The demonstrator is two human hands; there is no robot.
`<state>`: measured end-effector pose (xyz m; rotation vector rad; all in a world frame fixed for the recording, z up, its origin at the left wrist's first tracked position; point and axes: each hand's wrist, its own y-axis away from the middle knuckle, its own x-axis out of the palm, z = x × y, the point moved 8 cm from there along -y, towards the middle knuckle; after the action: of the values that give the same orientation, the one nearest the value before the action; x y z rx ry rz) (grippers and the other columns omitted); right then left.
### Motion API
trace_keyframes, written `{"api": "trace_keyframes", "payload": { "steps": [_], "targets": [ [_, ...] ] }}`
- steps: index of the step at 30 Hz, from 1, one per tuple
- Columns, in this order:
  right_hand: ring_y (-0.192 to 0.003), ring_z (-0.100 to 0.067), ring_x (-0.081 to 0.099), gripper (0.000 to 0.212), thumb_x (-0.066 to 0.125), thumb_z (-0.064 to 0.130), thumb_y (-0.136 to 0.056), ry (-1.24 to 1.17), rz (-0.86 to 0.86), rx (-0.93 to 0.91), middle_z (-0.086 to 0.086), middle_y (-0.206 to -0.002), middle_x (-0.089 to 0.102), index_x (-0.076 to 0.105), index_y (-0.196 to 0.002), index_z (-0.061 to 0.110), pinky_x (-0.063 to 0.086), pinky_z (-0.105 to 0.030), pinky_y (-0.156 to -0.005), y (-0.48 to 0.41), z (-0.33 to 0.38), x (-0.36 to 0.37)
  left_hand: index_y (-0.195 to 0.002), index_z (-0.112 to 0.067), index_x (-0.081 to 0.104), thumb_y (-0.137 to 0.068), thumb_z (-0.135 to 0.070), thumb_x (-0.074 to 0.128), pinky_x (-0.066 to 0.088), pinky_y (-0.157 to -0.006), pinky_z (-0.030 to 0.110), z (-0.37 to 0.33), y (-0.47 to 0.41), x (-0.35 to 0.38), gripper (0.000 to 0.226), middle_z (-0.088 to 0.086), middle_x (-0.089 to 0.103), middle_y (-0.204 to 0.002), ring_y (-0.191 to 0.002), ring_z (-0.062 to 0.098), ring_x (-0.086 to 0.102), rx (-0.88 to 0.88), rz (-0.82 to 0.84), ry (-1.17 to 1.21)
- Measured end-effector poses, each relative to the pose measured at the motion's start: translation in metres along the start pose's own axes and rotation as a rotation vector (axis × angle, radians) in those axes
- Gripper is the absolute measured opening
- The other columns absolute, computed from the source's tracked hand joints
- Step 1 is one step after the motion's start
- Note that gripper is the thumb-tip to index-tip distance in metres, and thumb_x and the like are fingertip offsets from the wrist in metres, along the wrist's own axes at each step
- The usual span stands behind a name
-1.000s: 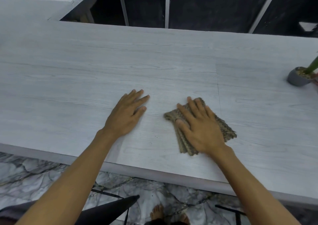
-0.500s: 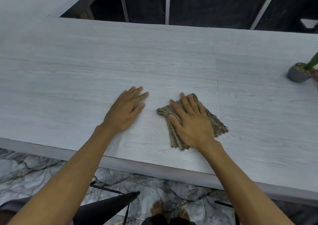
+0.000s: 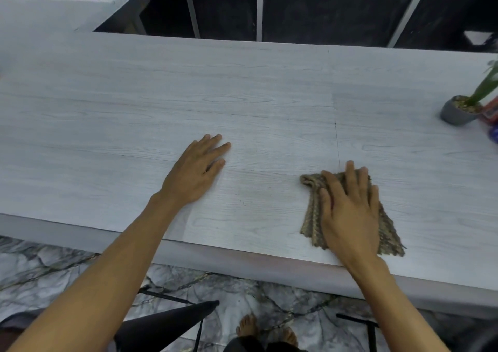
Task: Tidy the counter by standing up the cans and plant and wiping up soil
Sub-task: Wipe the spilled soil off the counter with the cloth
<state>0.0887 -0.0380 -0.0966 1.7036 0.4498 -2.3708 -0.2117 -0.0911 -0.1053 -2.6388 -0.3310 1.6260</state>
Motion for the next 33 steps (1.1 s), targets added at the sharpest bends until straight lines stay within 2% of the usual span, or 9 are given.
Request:
{"api": "trace_keyframes", "payload": {
  "steps": [3,10,17,20,23,26,29,31,33],
  "targets": [
    [-0.148,-0.026,-0.001,0.059,0.012,0.054,-0.096,0.018,0.078,0.037,-0.01,-0.161,0.008,0.029,-0.149,0.034,0.0,-0.045,-0.12,-0.014,0.001,0.007,-0.146,-0.03,0.037,-0.102,-0.036,0.037,-0.001,-0.117,0.022,0.0,0.0,0.001,0.044,-0.009,0.022,-0.158,-0.146,0.004,0.009,0.001,-0.001,-0.002],
    [-0.149,-0.019,-0.005,0.056,0.014,0.058,-0.098,-0.021,0.198,-0.31,-0.001,-0.161,0.002,0.02,-0.151,0.04,0.0,-0.039,-0.12,0.003,0.059,0.027,-0.146,-0.03,0.037,-0.102,-0.039,0.036,0.0,-0.118,0.023,0.001,-0.001,0.001,0.044,-0.009,0.023,-0.157,-0.146,0.003,0.009,-0.002,0.001,0.003],
    [-0.147,-0.021,-0.015,0.061,0.01,0.062,-0.094,0.041,0.201,-0.213,-0.002,-0.161,-0.007,0.011,-0.151,0.041,-0.008,-0.041,-0.119,-0.015,0.047,0.027,-0.146,-0.03,0.038,-0.102,-0.035,0.038,0.002,-0.119,0.026,0.0,-0.001,0.001,0.044,-0.009,0.024,-0.157,-0.146,0.004,0.01,-0.011,-0.009,0.027],
    [-0.148,-0.021,-0.009,0.057,0.012,0.058,-0.098,-0.002,0.201,-0.34,-0.001,-0.161,0.0,0.018,-0.151,0.039,-0.003,-0.041,-0.12,-0.005,0.072,0.032,-0.145,-0.031,0.038,-0.102,-0.035,0.039,0.004,-0.12,0.028,0.001,0.0,0.001,0.044,-0.009,0.024,-0.157,-0.146,0.003,0.01,-0.011,-0.008,0.039],
    [-0.149,-0.019,0.006,0.053,0.016,0.05,-0.101,-0.077,0.159,-0.402,0.0,-0.159,0.018,0.035,-0.146,0.032,0.006,-0.039,-0.121,0.003,0.066,0.027,-0.145,-0.031,0.039,-0.102,-0.036,0.039,0.004,-0.12,0.03,0.001,0.0,0.001,0.044,-0.01,0.024,-0.157,-0.146,0.003,0.01,-0.008,-0.007,0.044],
    [-0.146,-0.02,0.02,0.043,0.029,0.037,-0.103,-0.238,0.08,-0.291,-0.003,-0.154,0.033,0.049,-0.139,0.022,0.012,-0.035,-0.12,-0.011,0.048,0.017,-0.145,-0.032,0.037,-0.102,-0.037,0.038,0.004,-0.121,0.03,0.003,-0.001,0.002,0.044,-0.01,0.023,-0.157,-0.146,0.002,0.008,-0.013,0.019,0.065],
    [-0.144,-0.019,0.025,0.037,0.036,0.024,-0.104,-0.524,0.118,-0.141,-0.003,-0.151,0.037,0.048,-0.139,0.019,0.014,-0.033,-0.119,-0.029,0.055,0.015,-0.145,-0.032,0.038,-0.102,-0.037,0.039,0.001,-0.119,0.026,0.002,0.0,-0.002,0.044,-0.011,0.023,-0.157,-0.145,0.001,0.007,-0.026,0.047,0.133],
    [-0.143,-0.017,0.027,0.036,0.037,0.022,-0.104,-0.576,0.138,-0.208,-0.002,-0.149,0.041,0.05,-0.137,0.019,0.016,-0.033,-0.119,-0.03,0.083,0.016,-0.145,-0.031,0.039,-0.101,-0.037,0.04,0.003,-0.119,0.025,0.004,0.001,-0.007,0.044,-0.011,0.024,-0.157,-0.145,0.001,0.008,-0.032,0.047,0.143],
    [-0.144,-0.02,0.023,0.036,0.034,0.029,-0.104,-0.477,0.194,-0.348,-0.003,-0.151,0.039,0.05,-0.136,0.025,0.012,-0.034,-0.119,-0.02,0.116,0.027,-0.145,-0.031,0.038,-0.101,-0.037,0.04,0.005,-0.119,0.027,0.007,0.003,-0.008,0.044,-0.012,0.024,-0.157,-0.145,0.002,0.008,-0.014,0.048,0.095]
  ]
}}
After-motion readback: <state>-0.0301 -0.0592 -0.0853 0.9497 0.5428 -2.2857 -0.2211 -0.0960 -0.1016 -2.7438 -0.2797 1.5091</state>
